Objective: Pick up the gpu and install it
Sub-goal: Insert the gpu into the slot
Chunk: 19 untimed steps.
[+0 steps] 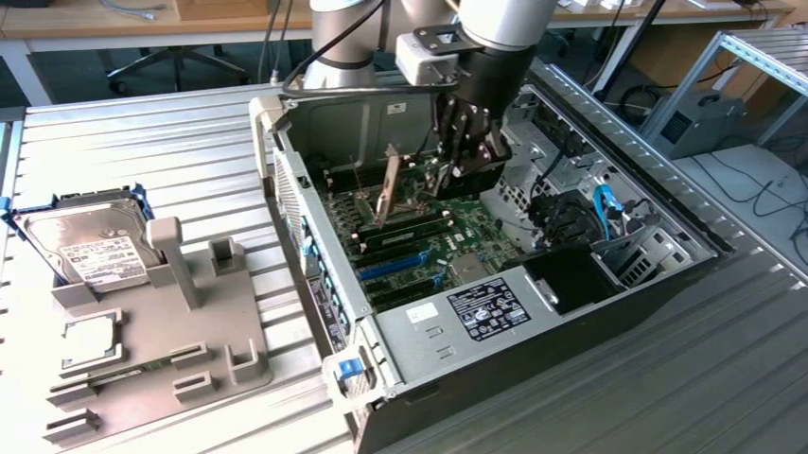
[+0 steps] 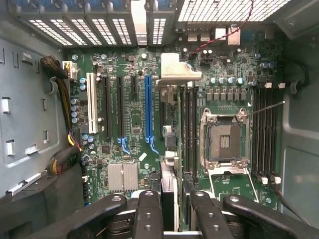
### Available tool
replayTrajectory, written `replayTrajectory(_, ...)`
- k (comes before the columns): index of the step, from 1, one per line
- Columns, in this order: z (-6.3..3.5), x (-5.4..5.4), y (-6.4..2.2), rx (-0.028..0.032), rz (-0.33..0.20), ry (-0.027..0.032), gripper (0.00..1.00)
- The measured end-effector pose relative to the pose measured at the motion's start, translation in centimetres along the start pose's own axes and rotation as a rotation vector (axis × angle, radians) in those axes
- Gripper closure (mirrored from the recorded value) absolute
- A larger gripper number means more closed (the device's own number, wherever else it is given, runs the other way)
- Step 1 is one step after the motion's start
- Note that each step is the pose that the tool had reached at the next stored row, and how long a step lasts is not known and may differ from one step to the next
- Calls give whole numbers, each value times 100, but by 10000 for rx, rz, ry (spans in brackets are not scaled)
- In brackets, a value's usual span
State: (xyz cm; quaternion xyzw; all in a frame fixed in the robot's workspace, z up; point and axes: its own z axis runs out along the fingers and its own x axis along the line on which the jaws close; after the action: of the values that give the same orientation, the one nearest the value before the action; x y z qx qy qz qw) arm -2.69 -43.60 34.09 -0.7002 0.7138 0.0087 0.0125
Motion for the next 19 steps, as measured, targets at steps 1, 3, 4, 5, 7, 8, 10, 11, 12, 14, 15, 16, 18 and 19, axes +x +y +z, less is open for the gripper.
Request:
replayTrajectory(1,1,2,2,0,0,0,73)
replayTrajectory(3,4,6,6,0,0,1,73)
replayTrajectory(4,6,8,8,-1,0,1,73)
replayTrajectory(5,7,11,10,0,0,2,73)
replayTrajectory(7,9,19,16,-1,0,4,73)
replayTrajectory(8,11,23,19,-1,0,3,73)
replayTrajectory(10,15,34,26,0,0,2,73)
replayTrajectory(11,17,38,30,0,0,1,73)
replayTrajectory(12,19,42,33,0,0,1,73)
replayTrajectory(14,29,54,42,-1,0,2,73)
replayTrajectory(15,33,56,45,-1,0,3,73)
replayTrajectory(16,38,58,47,-1,0,2,73)
replayTrajectory(18,51,62,51,-1,0,2,73)
replayTrajectory(19,60,64,53,-1,0,3,73)
